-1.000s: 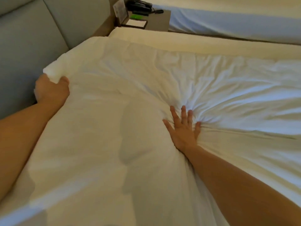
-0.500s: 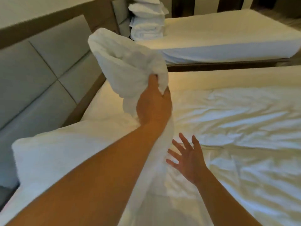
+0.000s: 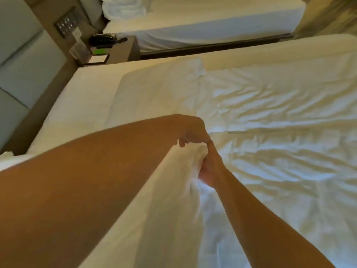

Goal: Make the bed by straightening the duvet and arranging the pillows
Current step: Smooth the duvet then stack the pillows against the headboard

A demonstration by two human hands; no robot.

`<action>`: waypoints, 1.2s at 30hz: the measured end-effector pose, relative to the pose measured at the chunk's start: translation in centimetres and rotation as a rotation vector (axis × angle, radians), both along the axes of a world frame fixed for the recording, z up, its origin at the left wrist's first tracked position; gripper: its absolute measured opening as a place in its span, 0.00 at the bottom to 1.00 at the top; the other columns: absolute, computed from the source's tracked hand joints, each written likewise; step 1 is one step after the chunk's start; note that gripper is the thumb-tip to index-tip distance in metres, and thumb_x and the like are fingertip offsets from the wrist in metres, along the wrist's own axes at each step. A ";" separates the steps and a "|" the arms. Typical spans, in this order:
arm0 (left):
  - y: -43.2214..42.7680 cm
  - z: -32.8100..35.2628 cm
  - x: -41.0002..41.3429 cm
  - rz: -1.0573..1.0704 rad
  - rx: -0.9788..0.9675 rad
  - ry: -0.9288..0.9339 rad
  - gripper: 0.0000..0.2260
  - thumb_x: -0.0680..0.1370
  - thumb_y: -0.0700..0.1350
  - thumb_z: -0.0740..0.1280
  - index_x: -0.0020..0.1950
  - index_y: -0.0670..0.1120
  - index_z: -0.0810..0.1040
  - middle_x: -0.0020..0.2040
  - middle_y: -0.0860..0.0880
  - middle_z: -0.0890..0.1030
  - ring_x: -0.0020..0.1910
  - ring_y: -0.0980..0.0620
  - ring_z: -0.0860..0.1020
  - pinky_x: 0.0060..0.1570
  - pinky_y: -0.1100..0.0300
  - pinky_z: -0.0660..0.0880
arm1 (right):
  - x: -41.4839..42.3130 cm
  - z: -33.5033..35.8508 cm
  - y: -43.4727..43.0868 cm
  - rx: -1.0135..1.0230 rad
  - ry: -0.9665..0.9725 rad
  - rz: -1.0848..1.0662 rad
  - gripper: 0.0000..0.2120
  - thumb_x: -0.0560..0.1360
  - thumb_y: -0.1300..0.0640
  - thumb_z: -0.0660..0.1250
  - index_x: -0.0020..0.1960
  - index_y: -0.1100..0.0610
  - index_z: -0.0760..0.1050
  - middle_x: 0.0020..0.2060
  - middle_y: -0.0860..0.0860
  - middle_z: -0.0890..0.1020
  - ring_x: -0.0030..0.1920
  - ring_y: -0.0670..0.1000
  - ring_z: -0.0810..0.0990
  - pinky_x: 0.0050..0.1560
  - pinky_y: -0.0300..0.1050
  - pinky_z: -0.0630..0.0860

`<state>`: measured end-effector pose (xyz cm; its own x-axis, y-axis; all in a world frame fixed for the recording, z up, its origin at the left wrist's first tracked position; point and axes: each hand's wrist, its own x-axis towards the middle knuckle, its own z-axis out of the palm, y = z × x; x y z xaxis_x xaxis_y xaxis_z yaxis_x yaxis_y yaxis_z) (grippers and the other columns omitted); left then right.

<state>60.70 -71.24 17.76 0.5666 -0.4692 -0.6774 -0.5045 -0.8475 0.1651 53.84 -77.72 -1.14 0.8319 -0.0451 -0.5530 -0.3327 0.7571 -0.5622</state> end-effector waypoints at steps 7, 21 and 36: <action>13.0 -5.1 -5.7 -0.451 -0.149 0.020 0.36 0.78 0.70 0.62 0.82 0.62 0.55 0.84 0.51 0.57 0.83 0.49 0.55 0.80 0.52 0.54 | 1.6 0.6 1.3 -0.454 0.220 0.058 0.67 0.52 0.27 0.82 0.79 0.60 0.60 0.66 0.59 0.79 0.61 0.65 0.82 0.51 0.59 0.83; 9.1 -17.8 -10.3 -0.845 -0.772 -0.542 0.18 0.83 0.62 0.60 0.42 0.52 0.78 0.42 0.53 0.79 0.60 0.48 0.77 0.79 0.43 0.56 | 5.8 2.8 -3.4 -0.979 0.041 0.168 0.26 0.75 0.47 0.68 0.69 0.60 0.75 0.58 0.58 0.84 0.58 0.61 0.83 0.60 0.60 0.81; 6.7 -23.9 -13.0 -0.631 -0.906 -0.515 0.15 0.84 0.59 0.61 0.50 0.51 0.80 0.48 0.52 0.82 0.63 0.48 0.78 0.76 0.48 0.60 | 7.2 0.9 -5.0 -1.241 0.405 0.174 0.71 0.63 0.25 0.75 0.84 0.59 0.35 0.82 0.61 0.57 0.80 0.64 0.61 0.76 0.63 0.64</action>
